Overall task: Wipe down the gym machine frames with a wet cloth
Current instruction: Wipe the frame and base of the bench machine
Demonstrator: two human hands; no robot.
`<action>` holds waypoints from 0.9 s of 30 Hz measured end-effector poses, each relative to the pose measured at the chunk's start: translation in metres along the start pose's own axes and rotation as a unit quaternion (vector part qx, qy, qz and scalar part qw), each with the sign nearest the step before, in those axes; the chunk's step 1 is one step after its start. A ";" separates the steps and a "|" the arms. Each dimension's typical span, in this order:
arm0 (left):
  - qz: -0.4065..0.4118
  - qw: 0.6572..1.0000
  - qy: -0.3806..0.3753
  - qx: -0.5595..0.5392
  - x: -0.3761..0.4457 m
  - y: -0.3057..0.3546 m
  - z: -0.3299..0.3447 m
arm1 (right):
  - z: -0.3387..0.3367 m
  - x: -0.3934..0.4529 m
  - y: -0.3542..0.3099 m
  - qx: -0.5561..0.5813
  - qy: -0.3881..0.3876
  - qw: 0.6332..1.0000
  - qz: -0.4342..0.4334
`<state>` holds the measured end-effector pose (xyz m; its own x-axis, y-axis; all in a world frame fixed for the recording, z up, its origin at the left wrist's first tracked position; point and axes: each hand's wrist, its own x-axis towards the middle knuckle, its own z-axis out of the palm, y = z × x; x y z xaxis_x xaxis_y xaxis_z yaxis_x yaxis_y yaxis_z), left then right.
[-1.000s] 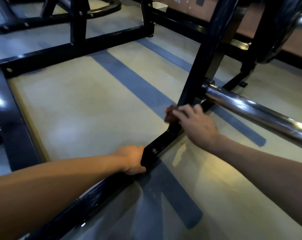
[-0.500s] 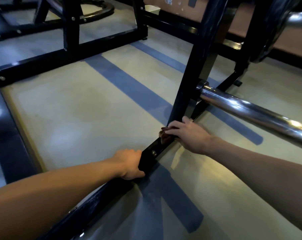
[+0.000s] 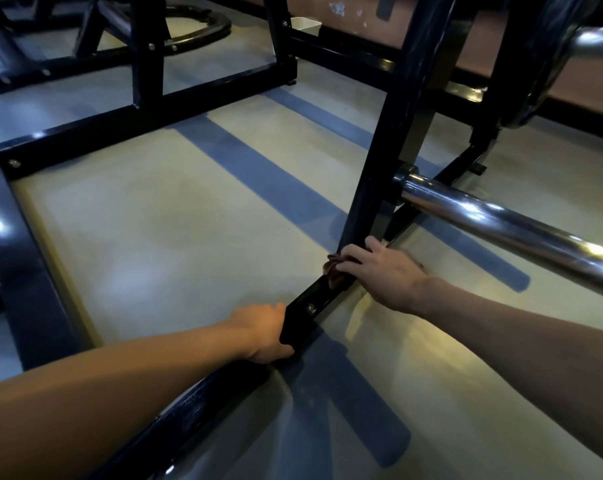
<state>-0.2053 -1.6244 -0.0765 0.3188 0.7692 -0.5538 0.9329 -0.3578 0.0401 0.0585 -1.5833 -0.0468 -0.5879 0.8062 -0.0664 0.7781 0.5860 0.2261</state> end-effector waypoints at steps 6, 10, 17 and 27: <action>0.003 1.000 -0.009 -0.015 -0.001 -0.001 -0.002 | -0.049 0.023 0.017 0.021 0.272 0.940 0.205; 0.006 0.999 -0.016 -0.027 -0.003 -0.002 -0.003 | -0.025 0.013 0.011 -0.014 0.212 0.970 0.118; 0.020 0.999 -0.015 -0.041 -0.002 -0.005 -0.003 | -0.048 0.025 0.002 -0.040 0.135 0.980 0.142; 0.024 0.998 -0.028 -0.047 -0.005 -0.011 -0.002 | -0.022 0.008 -0.009 -0.049 -0.018 0.999 -0.003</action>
<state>-0.2166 -1.6230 -0.0725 0.3566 0.7203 -0.5950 0.9290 -0.3410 0.1439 0.0424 -1.5839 -0.0280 -0.5827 0.8061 -0.1030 0.7483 0.5817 0.3188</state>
